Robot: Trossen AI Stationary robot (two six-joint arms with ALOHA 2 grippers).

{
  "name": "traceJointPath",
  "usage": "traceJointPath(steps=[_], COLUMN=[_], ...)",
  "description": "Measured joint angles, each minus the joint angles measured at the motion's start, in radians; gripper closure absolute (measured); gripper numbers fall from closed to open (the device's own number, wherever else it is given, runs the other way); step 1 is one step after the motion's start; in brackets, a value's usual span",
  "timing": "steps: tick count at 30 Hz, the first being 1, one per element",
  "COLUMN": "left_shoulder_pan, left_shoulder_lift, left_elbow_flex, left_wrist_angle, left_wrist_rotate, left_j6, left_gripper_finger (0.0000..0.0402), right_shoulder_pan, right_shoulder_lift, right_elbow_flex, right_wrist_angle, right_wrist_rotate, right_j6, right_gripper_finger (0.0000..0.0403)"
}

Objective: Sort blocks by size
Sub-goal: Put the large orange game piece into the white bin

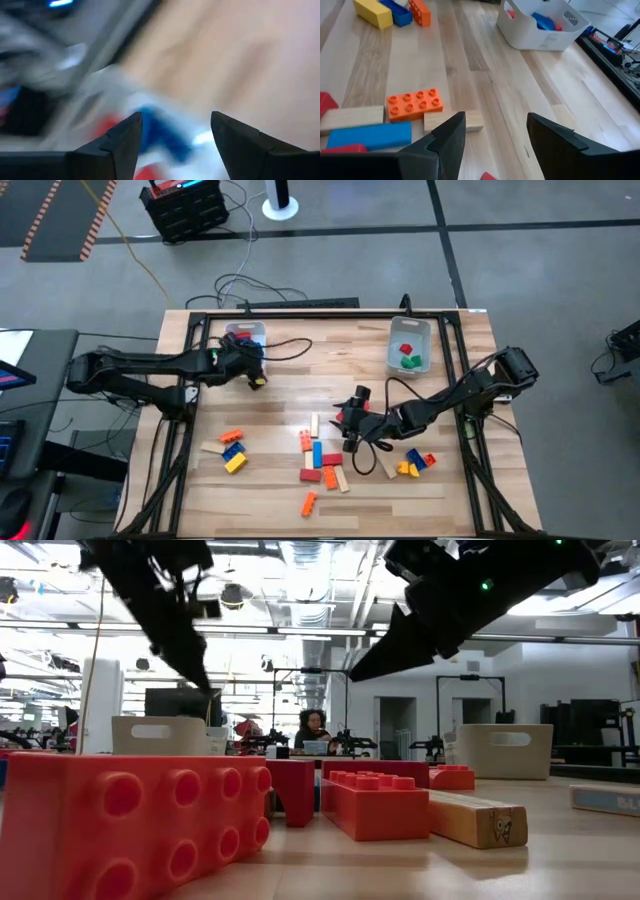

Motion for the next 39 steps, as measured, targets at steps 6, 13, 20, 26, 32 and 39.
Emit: traceJointPath(steps=[6, 13, 20, 26, 32, 39], left_shoulder_pan=[-0.175, -0.476, -0.616, -0.650, -0.659, -0.658], left_shoulder_lift=[-0.053, -0.017, 0.027, 0.097, 0.196, 0.276], left_elbow_flex=[0.024, 0.024, 0.023, 0.022, 0.022, 0.022], left_wrist_angle=[-0.025, -0.300, -0.397, -0.466, -0.471, -0.471], left_wrist_rotate=[0.519, 0.558, 0.512, 0.463, 0.464, 0.496], left_j6=[-0.198, -0.490, -0.680, -0.721, -0.684, -0.657], left_gripper_finger=[0.0169, 0.0169, 0.0168, 0.0168, 0.0168, 0.0168], right_shoulder_pan=[0.006, 0.015, 0.015, 0.014, 0.014, 0.015], right_shoulder_lift=[0.000, 0.000, 0.000, 0.000, 0.000, 0.000], right_elbow_flex=[0.000, 0.000, 0.000, 0.000, 0.000, 0.000], right_wrist_angle=[-0.063, -0.058, -0.010, -0.003, -0.004, -0.005], right_wrist_rotate=[-0.002, -0.002, -0.002, -0.002, -0.002, -0.002], right_j6=[0.044, 0.063, 0.040, 0.025, 0.017, 0.017], right_gripper_finger=[0.0165, 0.0165, 0.0165, 0.0165, 0.0165, 0.0165])
